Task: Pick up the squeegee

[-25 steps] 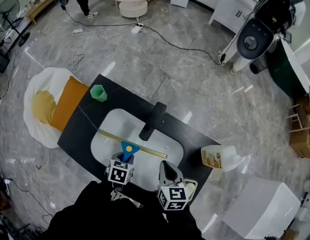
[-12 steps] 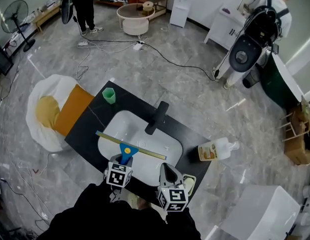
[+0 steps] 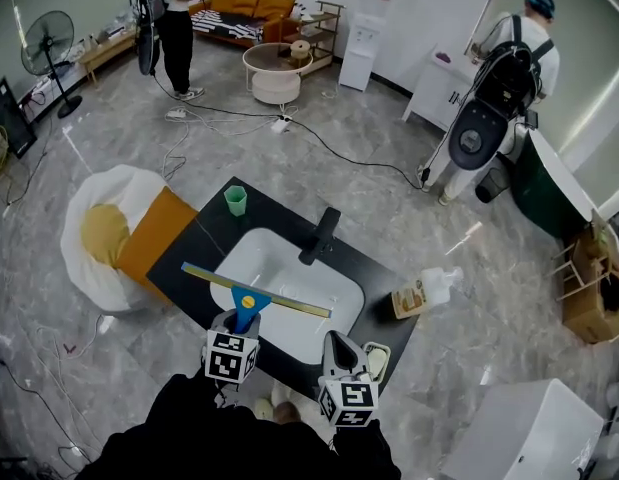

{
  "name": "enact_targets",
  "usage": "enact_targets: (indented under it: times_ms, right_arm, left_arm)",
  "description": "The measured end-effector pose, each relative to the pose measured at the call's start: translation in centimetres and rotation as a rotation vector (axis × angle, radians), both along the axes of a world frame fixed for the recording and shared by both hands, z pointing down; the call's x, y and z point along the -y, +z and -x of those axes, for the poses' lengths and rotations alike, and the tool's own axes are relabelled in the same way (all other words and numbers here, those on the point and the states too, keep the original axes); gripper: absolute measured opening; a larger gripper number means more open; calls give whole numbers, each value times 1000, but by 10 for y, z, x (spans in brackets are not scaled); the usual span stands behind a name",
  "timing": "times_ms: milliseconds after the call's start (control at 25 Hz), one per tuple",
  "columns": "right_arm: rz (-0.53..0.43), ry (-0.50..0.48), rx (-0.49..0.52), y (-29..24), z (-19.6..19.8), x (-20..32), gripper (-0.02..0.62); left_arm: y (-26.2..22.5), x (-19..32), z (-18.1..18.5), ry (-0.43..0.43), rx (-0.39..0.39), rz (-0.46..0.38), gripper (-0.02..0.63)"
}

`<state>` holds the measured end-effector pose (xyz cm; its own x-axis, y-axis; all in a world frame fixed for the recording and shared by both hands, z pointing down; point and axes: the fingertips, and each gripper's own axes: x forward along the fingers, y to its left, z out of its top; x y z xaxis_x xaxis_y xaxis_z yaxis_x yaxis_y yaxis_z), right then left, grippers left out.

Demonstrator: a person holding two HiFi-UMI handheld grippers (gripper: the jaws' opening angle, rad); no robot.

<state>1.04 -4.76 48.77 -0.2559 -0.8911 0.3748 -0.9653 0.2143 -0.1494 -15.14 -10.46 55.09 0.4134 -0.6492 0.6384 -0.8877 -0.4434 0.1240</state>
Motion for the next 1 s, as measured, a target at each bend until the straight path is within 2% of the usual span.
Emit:
enact_targets:
  times_ms: [680,1000]
  right_arm:
    - [-148,-17,-26,-72,18,-97,16]
    - [-161,-32,-20,-73,24,-132,16]
  left_arm:
    - [-134,-102,34,-47,-66,-300,98]
    - [-145,-145,41,-55,-65,-337,98]
